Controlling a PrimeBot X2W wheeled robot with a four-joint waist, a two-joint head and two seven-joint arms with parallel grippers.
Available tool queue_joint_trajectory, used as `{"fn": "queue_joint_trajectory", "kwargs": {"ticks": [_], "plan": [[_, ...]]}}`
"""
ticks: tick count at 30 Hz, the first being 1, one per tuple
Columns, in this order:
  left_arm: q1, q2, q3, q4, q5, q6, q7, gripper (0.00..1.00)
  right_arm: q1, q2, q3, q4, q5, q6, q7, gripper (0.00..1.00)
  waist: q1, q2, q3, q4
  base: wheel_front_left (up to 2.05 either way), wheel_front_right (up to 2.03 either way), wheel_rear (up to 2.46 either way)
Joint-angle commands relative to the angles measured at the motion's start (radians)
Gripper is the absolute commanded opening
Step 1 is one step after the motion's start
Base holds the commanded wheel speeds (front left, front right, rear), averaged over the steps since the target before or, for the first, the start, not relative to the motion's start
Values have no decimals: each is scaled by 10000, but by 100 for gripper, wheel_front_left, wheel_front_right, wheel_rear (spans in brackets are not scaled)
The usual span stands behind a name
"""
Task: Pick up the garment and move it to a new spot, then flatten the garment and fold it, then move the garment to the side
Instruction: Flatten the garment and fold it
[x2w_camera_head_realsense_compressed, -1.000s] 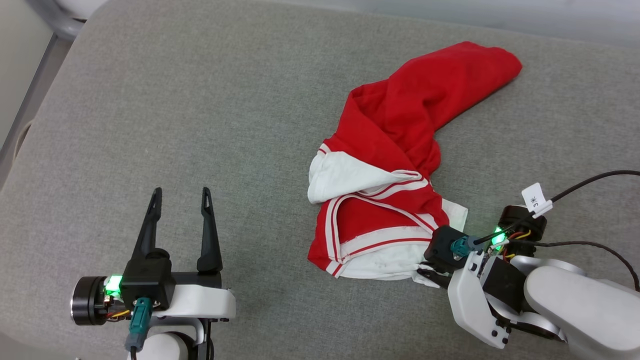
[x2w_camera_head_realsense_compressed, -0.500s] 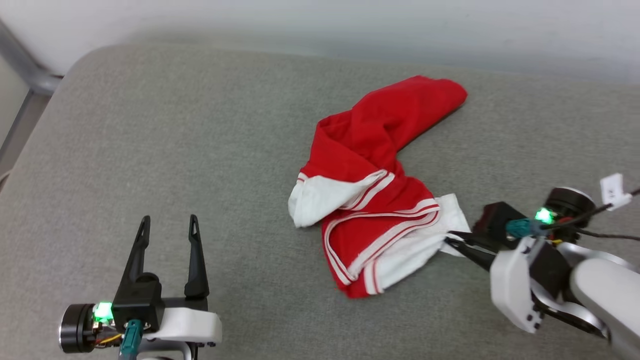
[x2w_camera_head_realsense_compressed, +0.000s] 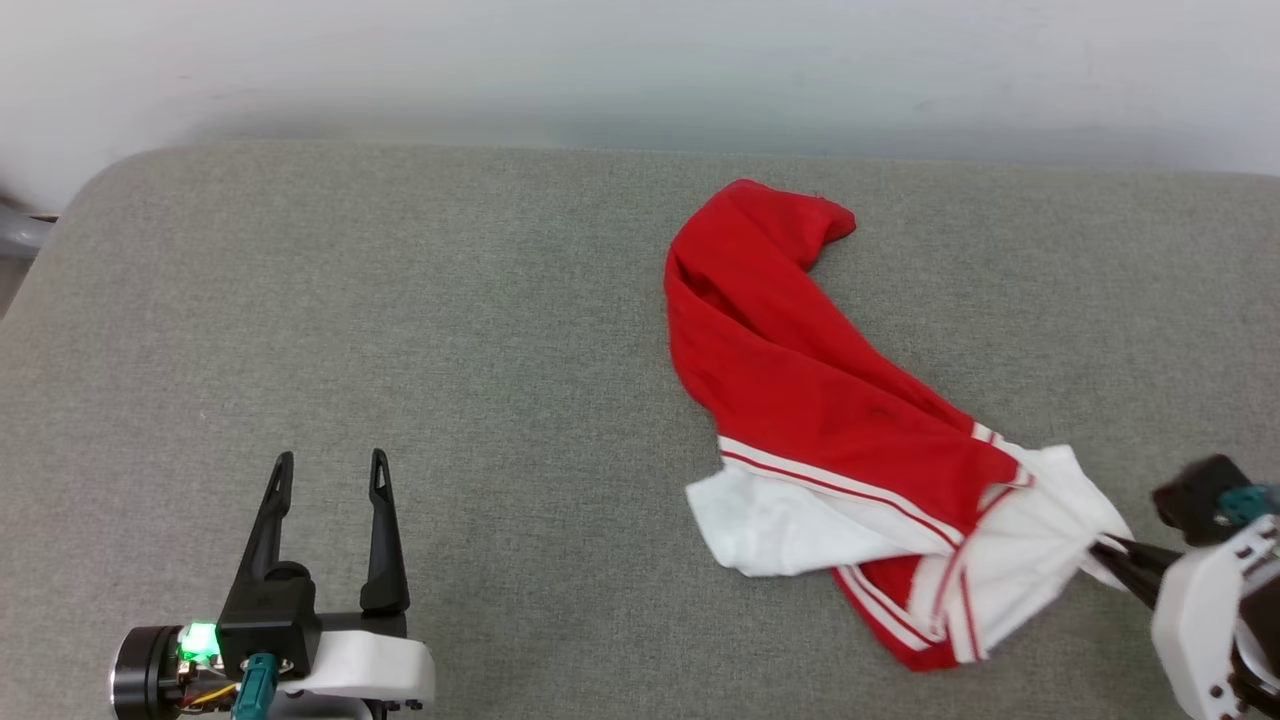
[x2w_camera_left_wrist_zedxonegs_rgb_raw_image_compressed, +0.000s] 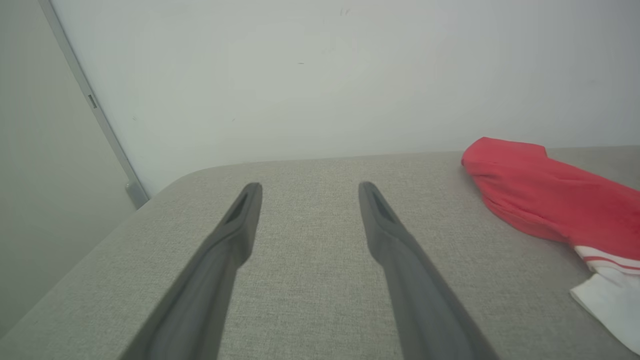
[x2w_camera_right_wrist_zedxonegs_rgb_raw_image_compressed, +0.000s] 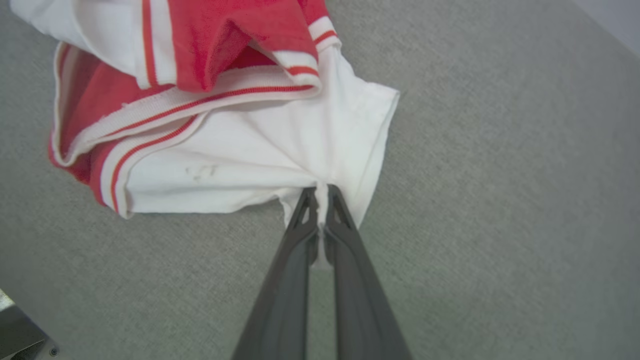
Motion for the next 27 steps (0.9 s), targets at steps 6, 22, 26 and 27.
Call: {"fn": "queue_joint_trajectory", "kwargs": {"ticks": [6,22,26,27], "plan": [[-6,-57,41,126,144,-181,-23,100,931,200,-924,1713,205,-19,-166,0,0,0,39,-2,0,0,0],[333,-86,132,396,275,-488,-23,100,1040,913,-2858,1871,-238,-19,-2572,100,0,0,-528,-42,0,0,0],[413,-104,208,310,301,-477,-23,100,1143,1151,-3686,200,-672,-17,-2343,100,0,0,-563,-95,0,0,0],[422,-110,210,302,312,-490,-23,100,1154,1239,-3785,-308,-723,-17,-2137,100,0,0,-556,-95,0,0,0]]}}
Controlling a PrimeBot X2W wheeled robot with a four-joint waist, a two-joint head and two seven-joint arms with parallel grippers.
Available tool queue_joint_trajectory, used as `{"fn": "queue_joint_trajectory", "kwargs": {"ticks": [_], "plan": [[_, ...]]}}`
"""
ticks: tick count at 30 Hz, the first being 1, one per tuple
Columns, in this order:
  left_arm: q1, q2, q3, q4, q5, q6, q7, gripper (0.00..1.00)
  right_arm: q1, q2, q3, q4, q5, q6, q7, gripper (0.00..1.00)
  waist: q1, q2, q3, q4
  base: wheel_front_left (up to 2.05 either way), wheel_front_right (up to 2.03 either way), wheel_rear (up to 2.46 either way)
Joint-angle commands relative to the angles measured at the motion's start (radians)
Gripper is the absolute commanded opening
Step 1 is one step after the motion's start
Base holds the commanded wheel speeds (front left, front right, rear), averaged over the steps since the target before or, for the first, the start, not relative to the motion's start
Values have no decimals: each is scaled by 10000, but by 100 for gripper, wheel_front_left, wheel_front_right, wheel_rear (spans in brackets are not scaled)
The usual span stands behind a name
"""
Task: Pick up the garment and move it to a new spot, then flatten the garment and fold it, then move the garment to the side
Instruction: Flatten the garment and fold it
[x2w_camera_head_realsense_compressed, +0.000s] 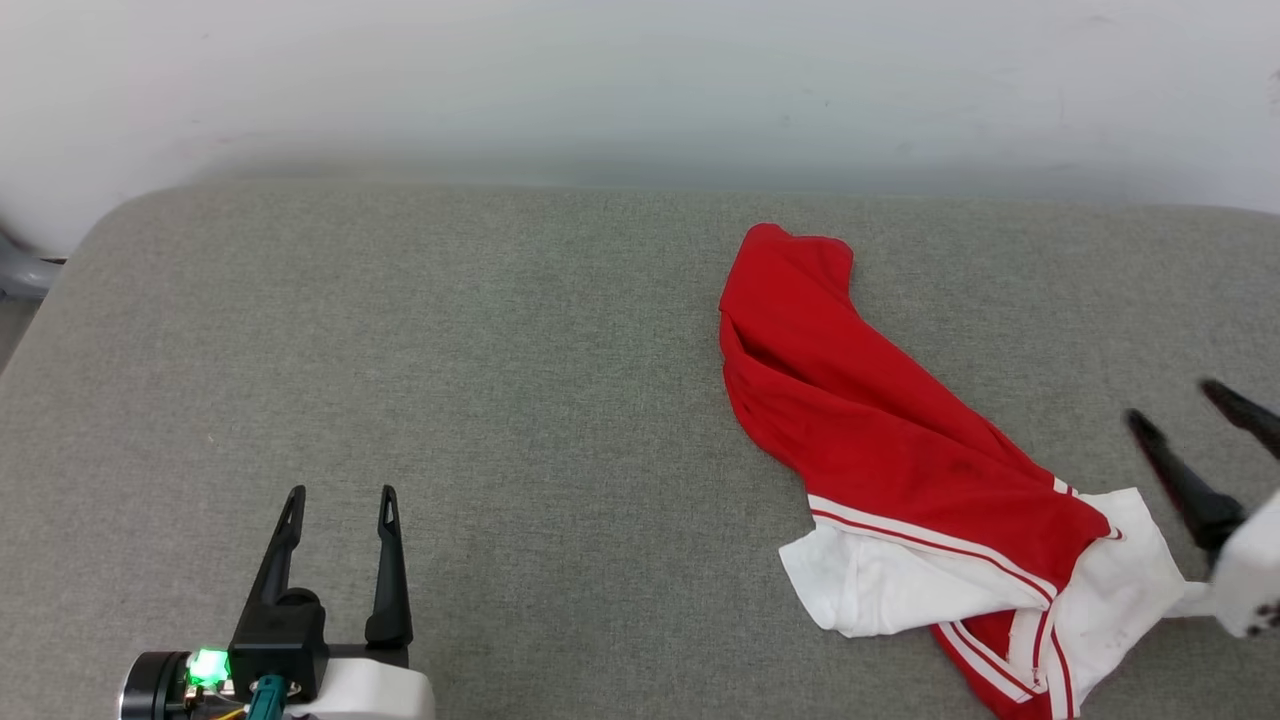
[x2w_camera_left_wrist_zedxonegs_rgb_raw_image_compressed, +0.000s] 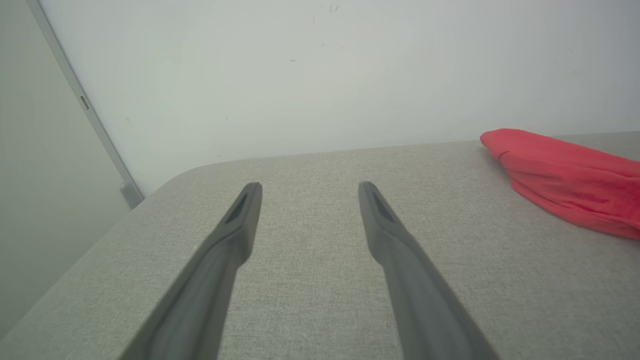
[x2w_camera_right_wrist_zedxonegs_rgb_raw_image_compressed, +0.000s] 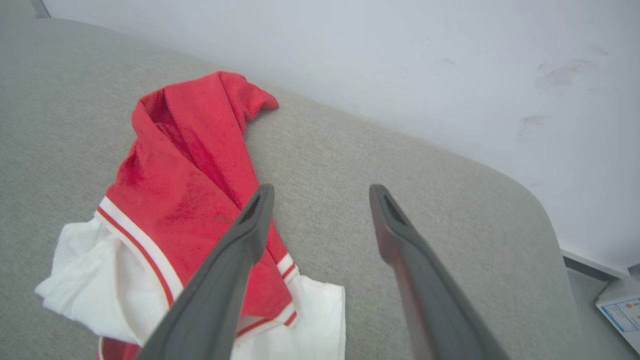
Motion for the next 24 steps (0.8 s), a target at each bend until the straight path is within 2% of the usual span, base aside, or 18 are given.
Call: {"fn": "queue_joint_trajectory", "kwargs": {"ticks": [1,6,11,18,19,24], "plan": [[51,-24,27,-26,80,-36,-23,100,129,190,14,-642,-104,-12,315,100,1,0,17,11,0,0,0],[-138,-73,-27,-48,125,-100,-23,100,270,248,804,-2979,-183,-13,2163,100,1,0,194,137,0,0,0],[-292,-154,-65,-23,150,-138,-23,100,-273,-307,2197,-4052,337,-13,4127,100,1,0,415,345,0,0,0],[-543,-269,-47,-35,182,-220,-23,100,-1376,-998,4218,-4118,736,-13,5574,100,1,0,855,699,0,0,0],[-543,-269,-47,-35,182,-220,-23,100,-1376,-998,4218,-4118,736,-13,5574,100,1,0,855,699,0,0,0],[-801,-434,-99,-41,236,-271,-23,100,-2245,-1130,5501,-3479,789,-13,5673,100,1,0,1309,981,0,0,0]]}}
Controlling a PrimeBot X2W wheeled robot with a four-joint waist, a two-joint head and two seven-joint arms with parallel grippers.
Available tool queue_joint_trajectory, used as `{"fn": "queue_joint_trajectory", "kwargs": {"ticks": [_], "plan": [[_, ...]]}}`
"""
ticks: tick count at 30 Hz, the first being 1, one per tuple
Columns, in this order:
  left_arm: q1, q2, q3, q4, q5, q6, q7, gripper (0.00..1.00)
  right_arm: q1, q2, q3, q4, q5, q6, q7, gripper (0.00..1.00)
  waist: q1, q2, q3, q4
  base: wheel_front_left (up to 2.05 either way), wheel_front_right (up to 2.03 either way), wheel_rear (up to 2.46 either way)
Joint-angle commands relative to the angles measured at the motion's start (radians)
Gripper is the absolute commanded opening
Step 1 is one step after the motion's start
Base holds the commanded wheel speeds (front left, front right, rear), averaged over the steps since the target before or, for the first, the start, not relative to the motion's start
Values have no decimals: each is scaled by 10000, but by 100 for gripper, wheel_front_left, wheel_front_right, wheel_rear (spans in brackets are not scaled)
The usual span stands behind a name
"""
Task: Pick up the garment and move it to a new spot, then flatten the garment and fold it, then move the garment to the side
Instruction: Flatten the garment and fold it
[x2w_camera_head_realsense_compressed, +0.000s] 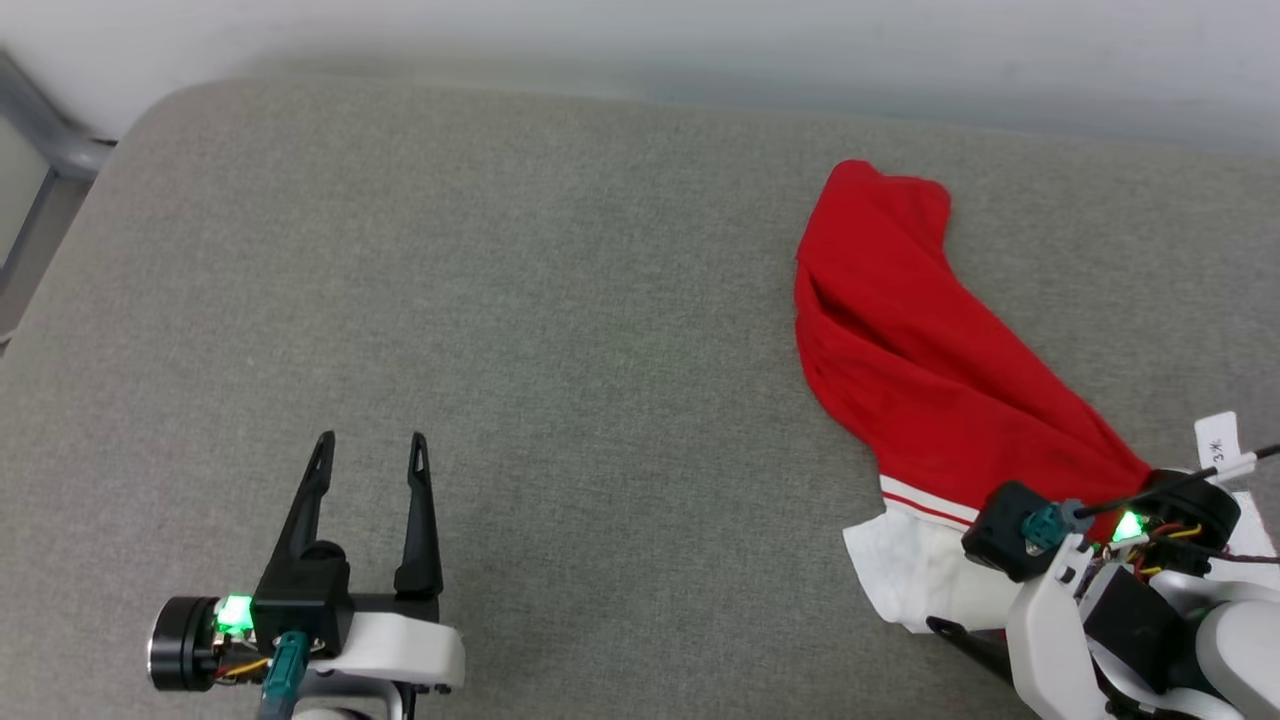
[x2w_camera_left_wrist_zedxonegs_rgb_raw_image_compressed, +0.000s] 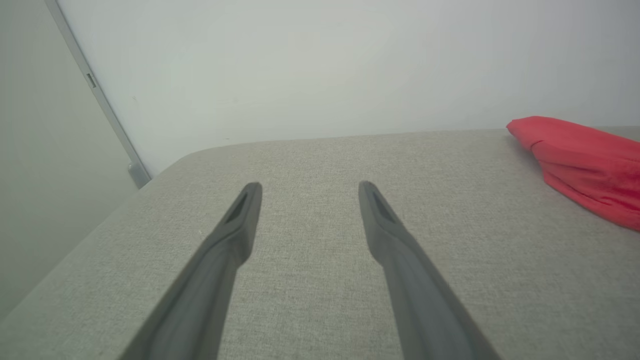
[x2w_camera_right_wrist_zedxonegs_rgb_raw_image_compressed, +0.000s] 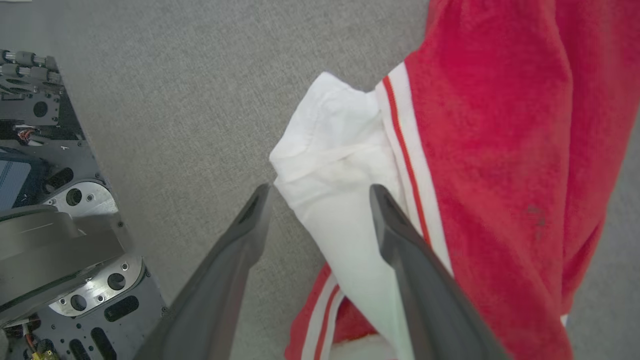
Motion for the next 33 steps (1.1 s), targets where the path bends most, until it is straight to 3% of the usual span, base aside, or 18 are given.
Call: {"fn": "queue_joint_trajectory", "kwargs": {"ticks": [1,8,12,13,14,18,25,33], "plan": [[-167,-52,-23,-16,64,-34,-23,100,-190,-13,48,90,69,-15,-61,100,0,0,218,168,0,0,0],[-658,-244,-57,-10,126,-132,-23,100,-1169,93,1860,1741,130,-12,-281,100,0,0,956,513,0,0,0],[-736,-299,-32,42,148,-148,-23,100,-1358,254,2396,2388,203,-17,-554,100,0,0,1031,546,0,0,0],[-745,-312,-9,64,154,-147,-23,100,-1451,298,2459,2519,172,-20,-809,33,0,0,1033,543,0,0,0],[-735,-311,25,86,161,-150,-23,100,-1524,371,2453,2647,314,-21,-1027,0,0,0,1007,523,0,0,0],[-557,-270,178,148,167,-140,-23,100,-1856,503,2118,2691,698,-18,-1959,0,0,0,749,374,0,0,0],[-343,-211,297,115,247,-201,-23,100,-2152,810,591,1884,1160,-15,-3386,0,0,0,279,82,0,0,0],[-281,-222,327,42,270,-252,-23,100,-2069,1322,-959,959,985,-14,-3647,0,0,0,150,155,0,0,0]]}}
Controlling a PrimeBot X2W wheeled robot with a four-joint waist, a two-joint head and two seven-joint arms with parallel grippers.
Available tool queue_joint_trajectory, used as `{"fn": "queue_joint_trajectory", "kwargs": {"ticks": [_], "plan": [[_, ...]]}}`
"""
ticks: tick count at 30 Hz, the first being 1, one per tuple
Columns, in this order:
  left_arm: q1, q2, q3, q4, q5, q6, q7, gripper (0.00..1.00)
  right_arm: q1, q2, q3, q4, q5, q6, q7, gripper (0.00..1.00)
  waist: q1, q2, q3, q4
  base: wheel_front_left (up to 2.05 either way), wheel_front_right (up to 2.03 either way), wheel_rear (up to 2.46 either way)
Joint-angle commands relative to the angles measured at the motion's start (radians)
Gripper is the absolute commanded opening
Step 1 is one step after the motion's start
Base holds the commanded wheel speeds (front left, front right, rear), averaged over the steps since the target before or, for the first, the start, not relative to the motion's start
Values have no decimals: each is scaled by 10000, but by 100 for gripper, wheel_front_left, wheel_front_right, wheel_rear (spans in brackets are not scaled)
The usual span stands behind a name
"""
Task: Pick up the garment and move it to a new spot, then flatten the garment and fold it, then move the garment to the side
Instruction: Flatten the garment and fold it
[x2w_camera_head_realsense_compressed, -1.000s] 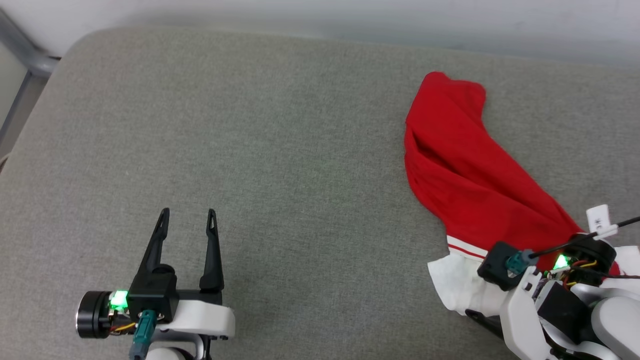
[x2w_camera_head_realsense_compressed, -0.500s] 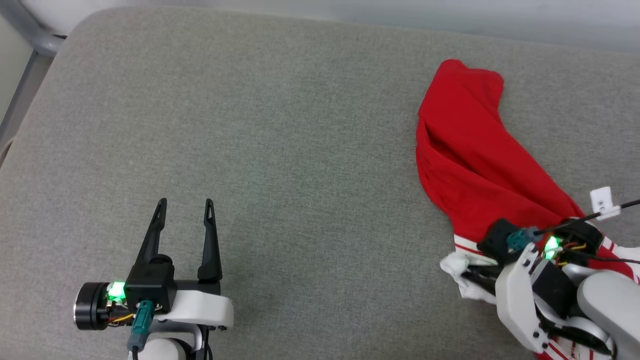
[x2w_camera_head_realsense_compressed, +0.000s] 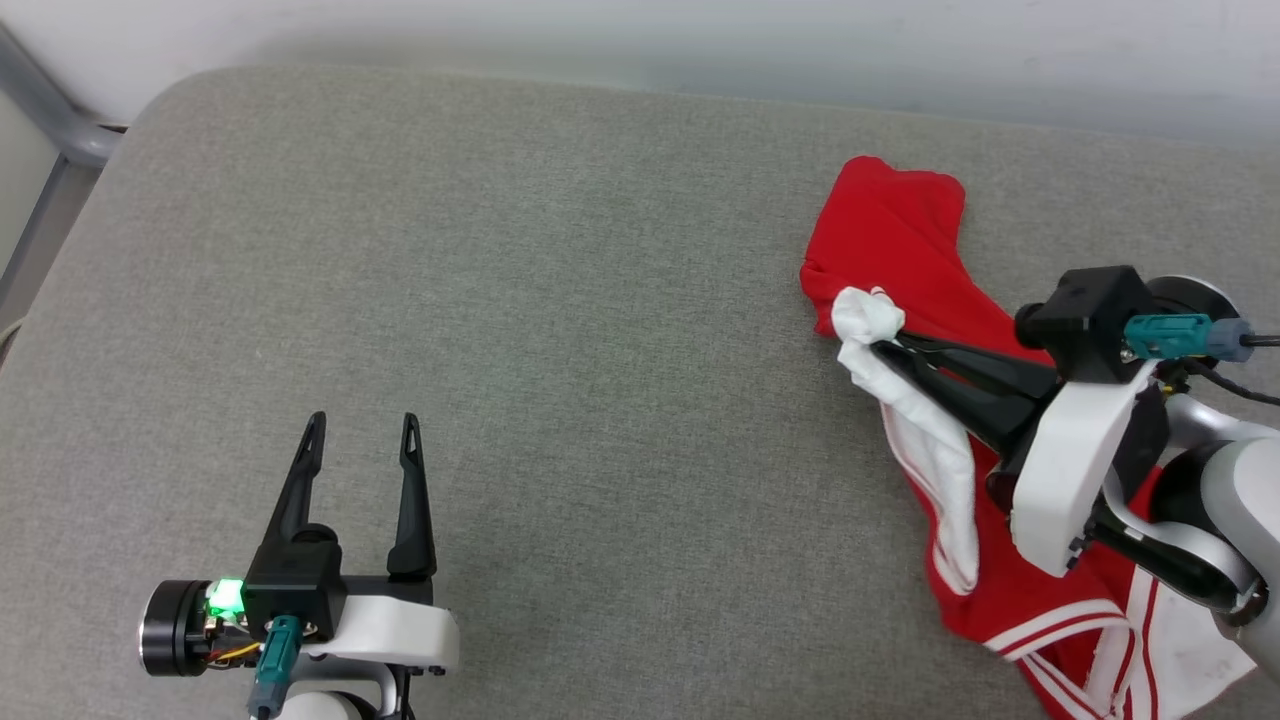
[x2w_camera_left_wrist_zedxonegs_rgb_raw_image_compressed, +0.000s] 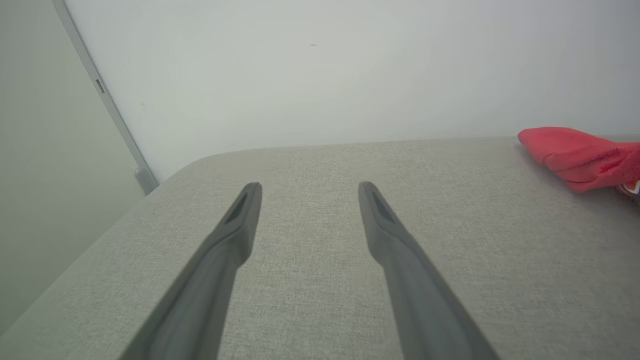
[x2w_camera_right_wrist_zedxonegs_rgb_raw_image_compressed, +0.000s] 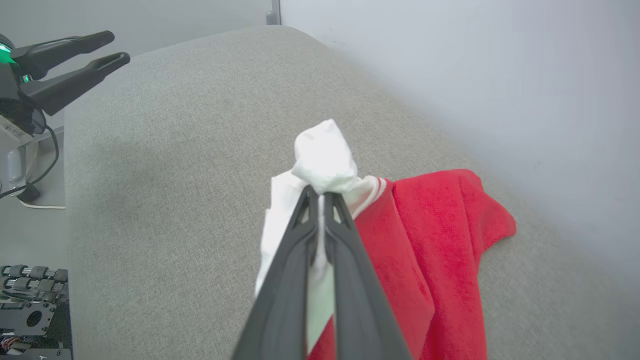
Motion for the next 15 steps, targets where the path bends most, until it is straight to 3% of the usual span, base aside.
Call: {"fn": "queue_joint_trajectory", "kwargs": {"ticks": [1,7,15], "plan": [[58,-10,-1,-39,27,-29,-23,100,-66,218,-167,-71,-287,-13,77,0,0,0,57,124,0,0,0],[-165,-139,-80,-56,19,-70,-23,100,-805,1446,34,451,-894,-13,371,0,0,0,387,515,0,0,0],[-652,-334,-265,11,-47,-111,-23,100,-2897,3676,2067,3142,-1566,-10,793,0,0,0,1087,1100,0,0,0]]}}
